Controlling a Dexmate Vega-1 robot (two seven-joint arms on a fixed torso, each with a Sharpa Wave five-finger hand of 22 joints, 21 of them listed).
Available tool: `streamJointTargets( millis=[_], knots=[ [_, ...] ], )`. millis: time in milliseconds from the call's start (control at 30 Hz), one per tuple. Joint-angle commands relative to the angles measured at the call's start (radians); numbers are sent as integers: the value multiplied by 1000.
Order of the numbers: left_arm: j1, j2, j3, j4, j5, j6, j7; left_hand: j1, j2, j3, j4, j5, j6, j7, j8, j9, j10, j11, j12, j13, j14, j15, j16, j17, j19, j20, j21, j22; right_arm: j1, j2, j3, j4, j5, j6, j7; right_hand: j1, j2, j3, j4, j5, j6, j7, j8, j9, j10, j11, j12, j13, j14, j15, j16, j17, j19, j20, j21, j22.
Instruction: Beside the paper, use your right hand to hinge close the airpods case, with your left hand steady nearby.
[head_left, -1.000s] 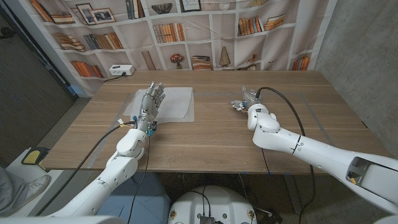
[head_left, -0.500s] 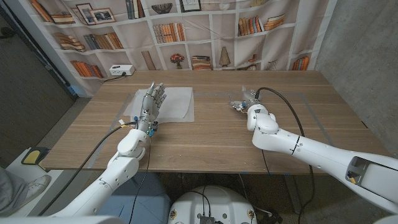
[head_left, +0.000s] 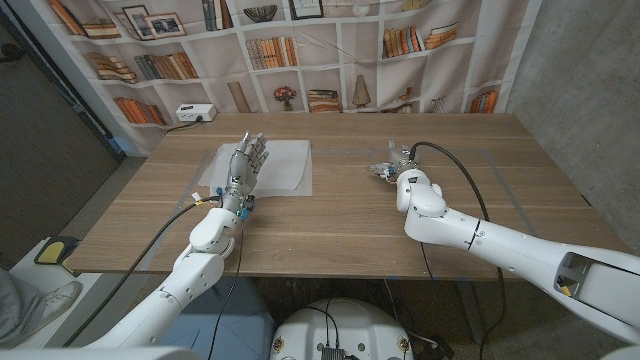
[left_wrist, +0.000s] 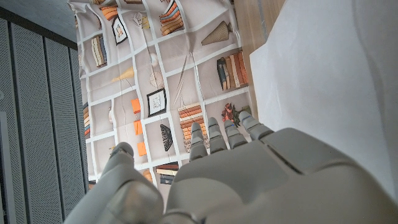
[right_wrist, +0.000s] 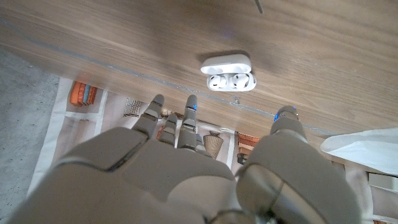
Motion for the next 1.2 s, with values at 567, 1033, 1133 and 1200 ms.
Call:
streamJointTargets(
  millis=[567,1033,1133,1200],
  knots=[
    [-3,-13,12,2,-2,10,1,-8,5,-3,-1,2,10,1,2,2,13,-1,3,4,8,-2,6,2,4,3,5,5,11,15,-4,50,6,8,17,10,8,5,-6,3,-73,14,4,5,17,12,11,7,23,17,6,2,43,9,15,3],
    [8,6,1,-26,-2,21,11,-7,7,-3,-2,3,10,4,2,2,15,1,4,4,9,-2,5,2,3,1,4,5,23,35,-29,83,-6,1,17,19,9,7,-10,3,-69,18,5,5,26,5,15,10,38,5,7,1,54,7,13,3],
    [8,9,1,-26,-3,22,6,-7,8,-3,-3,3,9,4,1,2,17,-1,4,4,9,-2,5,2,3,1,4,5,25,40,-32,89,-6,1,17,20,9,7,-11,3,-67,20,6,5,30,3,18,11,40,-1,6,0,52,5,11,3],
    [8,9,1,-25,-4,23,6,-7,8,-3,-3,3,11,4,2,2,20,1,5,4,10,-2,5,2,3,1,4,5,25,43,-34,93,-7,2,13,20,9,7,-11,3,-66,20,6,5,31,2,18,11,41,-1,6,0,51,4,10,3]
  ],
)
